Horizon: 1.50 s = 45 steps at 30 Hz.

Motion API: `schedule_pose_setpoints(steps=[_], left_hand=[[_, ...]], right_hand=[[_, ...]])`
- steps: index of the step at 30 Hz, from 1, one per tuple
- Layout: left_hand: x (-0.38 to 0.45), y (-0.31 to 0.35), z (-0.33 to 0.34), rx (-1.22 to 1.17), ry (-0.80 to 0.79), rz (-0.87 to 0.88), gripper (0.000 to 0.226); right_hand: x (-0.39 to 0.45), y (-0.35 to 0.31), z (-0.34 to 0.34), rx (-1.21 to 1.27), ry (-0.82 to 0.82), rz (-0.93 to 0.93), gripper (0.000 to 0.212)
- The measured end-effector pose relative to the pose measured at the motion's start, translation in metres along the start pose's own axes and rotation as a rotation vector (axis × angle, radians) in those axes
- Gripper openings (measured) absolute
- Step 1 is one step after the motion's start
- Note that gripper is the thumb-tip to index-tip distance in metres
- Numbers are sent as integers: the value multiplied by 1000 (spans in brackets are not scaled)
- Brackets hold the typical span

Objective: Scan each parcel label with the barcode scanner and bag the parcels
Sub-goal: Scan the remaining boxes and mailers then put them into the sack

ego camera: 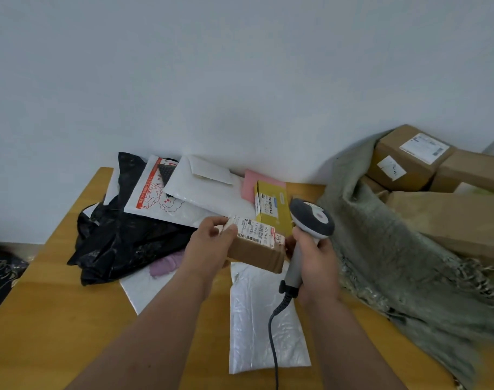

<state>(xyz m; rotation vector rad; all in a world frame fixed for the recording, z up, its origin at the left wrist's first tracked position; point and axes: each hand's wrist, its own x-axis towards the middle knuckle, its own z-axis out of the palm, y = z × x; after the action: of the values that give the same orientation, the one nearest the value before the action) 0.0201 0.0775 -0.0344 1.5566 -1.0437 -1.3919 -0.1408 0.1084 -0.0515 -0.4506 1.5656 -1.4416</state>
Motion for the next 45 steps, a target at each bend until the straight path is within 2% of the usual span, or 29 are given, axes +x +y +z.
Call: schedule_pose_setpoints(steps=[4,9,12,19,25,35,45], left_hand=[[-3,-5,-6,-112,-13,-10,26],[-7,-11,-12,-116,-1,22,39],[-10,-11,-18,-139,30,60,42],[-18,-11,-29,-134,123,125,53],[-14,-2,-41,19,129,219,32],[-13,18,-51,273,123,346,34],[-13,16,-45,319,103,339,36]], right_hand=[[-7,-2,-4,14,6,4,14],[-19,-3,-8,-78,-20,-25,22],[-29,-8,-12,-148,-89,-17,12],[-59,-16,-11,-338,-243,-31,8],[-75,-18,-15,-487,-341,-126,11],[-100,-19,-19,-527,-406,-230,22],[-107,-18,-22,-545,-425,-268,29]])
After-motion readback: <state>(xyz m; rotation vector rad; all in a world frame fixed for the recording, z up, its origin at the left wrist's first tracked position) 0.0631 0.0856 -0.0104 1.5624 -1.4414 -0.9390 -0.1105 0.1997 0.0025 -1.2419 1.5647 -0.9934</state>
